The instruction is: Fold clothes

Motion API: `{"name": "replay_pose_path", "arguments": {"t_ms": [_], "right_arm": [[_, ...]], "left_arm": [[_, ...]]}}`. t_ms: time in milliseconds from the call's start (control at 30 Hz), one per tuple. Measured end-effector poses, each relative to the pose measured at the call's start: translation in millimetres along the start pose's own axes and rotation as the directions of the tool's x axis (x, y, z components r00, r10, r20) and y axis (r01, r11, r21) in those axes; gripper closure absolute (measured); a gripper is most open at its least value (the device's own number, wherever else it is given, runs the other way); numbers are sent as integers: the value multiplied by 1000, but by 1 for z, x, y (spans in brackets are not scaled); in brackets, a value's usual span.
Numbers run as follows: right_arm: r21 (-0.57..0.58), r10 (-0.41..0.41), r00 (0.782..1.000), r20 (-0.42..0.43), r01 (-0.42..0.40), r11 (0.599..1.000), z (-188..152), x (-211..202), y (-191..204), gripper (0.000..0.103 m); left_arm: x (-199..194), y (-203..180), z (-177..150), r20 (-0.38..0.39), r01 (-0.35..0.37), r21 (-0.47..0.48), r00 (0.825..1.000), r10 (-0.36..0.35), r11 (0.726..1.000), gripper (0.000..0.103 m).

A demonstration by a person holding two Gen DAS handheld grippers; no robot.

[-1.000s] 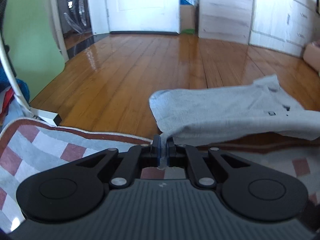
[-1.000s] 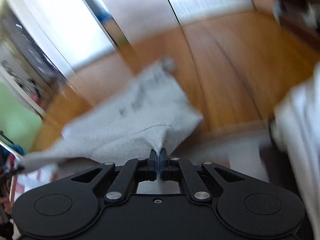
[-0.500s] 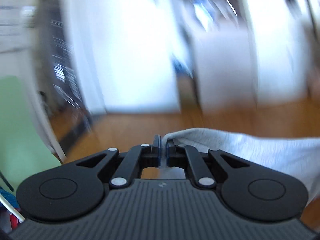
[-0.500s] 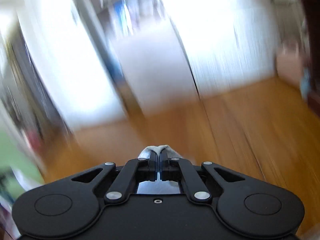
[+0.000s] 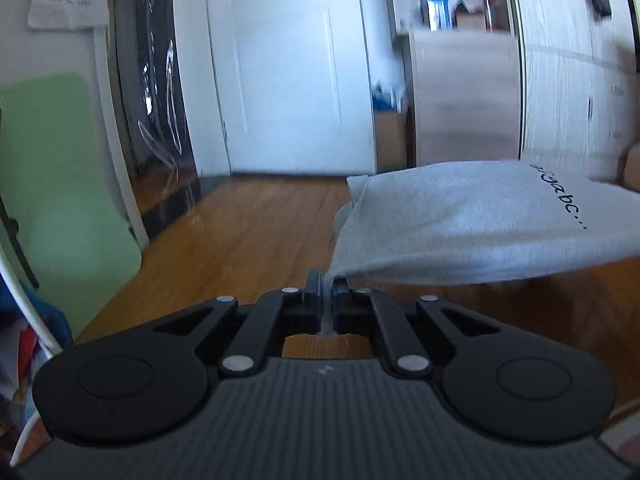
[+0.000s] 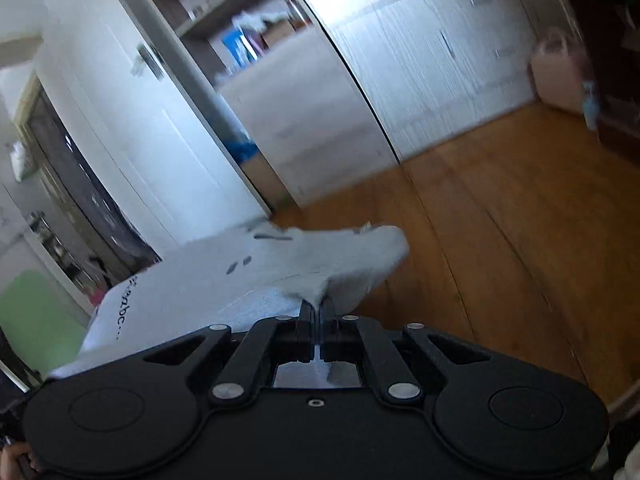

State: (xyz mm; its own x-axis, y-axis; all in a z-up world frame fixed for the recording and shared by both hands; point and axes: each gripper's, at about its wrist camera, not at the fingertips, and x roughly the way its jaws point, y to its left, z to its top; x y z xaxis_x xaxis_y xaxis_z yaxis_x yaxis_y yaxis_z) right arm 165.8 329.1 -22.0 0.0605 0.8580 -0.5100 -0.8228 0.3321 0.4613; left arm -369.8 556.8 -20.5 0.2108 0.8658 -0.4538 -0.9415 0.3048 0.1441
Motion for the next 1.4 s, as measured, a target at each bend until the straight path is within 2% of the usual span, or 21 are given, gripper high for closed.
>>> {"name": "replay_pose_path", "arguments": {"t_ms": [67,167,233,267,300,400,467,567,633,700,767,900,967,1000,1033,1067,1133,1200,1300,1333,1400], "right_arm": [[-40,-95,988,-126,91,995,-44,42,-15,100],[-133,-225,939,-260,196,971,-93,98,-22,100],[-37,-201,926,-319,200,979,-110,113,-34,100],[11,-167,937,-307,179,984,-115,112,-37,100],[41,-144,945,-295,163,986,-118,111,-40,100],[-26,-163,948,-272,163,986,-116,109,-42,100],[-59,-160,949,-272,150,987,-114,107,-45,99],[-39,-148,950,-275,142,989,-113,104,-50,92],[-16,-147,951,-274,148,989,-118,92,-52,86],[-5,-143,949,-281,148,989,-122,80,-49,84],[-38,-153,946,-287,148,988,-126,63,-44,81],[-70,-184,937,-298,171,983,-123,32,-37,75],[115,-64,943,-327,107,988,-118,15,-40,72],[317,79,939,-334,33,948,-118,11,-46,70],[507,240,914,-327,-44,861,-122,11,-51,67],[598,321,887,-332,-65,799,-122,12,-45,67],[464,214,873,-439,17,885,-101,10,-8,66],[323,109,846,-521,78,943,-81,8,30,65],[204,110,804,-584,14,979,-50,2,76,60],[154,94,797,-596,-1,988,-44,-1,88,52],[-31,-31,812,-583,16,999,-45,-6,104,51]], "left_arm": [[27,-10,-40,-101,-8,67,995,15,998,98],[54,-27,-83,-205,-15,170,977,50,985,98],[73,-39,-112,-271,-13,238,959,79,971,99],[82,-45,-126,-303,-10,271,948,95,963,99],[78,-40,-123,-291,-20,246,952,94,969,99],[63,-22,-108,-268,-36,146,961,74,989,98],[63,-13,-110,-302,-45,102,950,74,994,96],[87,-18,-127,-486,-3,156,870,79,988,89],[88,-21,-139,-551,12,158,831,78,987,84],[77,-20,-138,-551,18,108,833,45,994,74],[61,-19,-131,-538,35,43,843,-6,998,49],[19,-16,-104,-475,95,-114,869,-138,989,45],[10,-26,-85,-433,145,-175,877,-208,974,34],[5,-36,-79,-420,179,-186,874,-243,966,30],[1,-45,-74,-407,214,-197,870,-278,957,26],[-2,-56,-71,-401,230,-202,867,-295,952,25],[-4,-76,-67,-402,261,-207,856,-325,943,25],[-5,-97,-65,-393,278,-212,853,-342,937,25],[-6,-125,-63,-362,289,-234,860,-359,928,25],[-9,-134,-66,-324,270,-244,882,-341,931,24],[-17,-151,-72,-246,233,-264,922,-299,936,21]]}}
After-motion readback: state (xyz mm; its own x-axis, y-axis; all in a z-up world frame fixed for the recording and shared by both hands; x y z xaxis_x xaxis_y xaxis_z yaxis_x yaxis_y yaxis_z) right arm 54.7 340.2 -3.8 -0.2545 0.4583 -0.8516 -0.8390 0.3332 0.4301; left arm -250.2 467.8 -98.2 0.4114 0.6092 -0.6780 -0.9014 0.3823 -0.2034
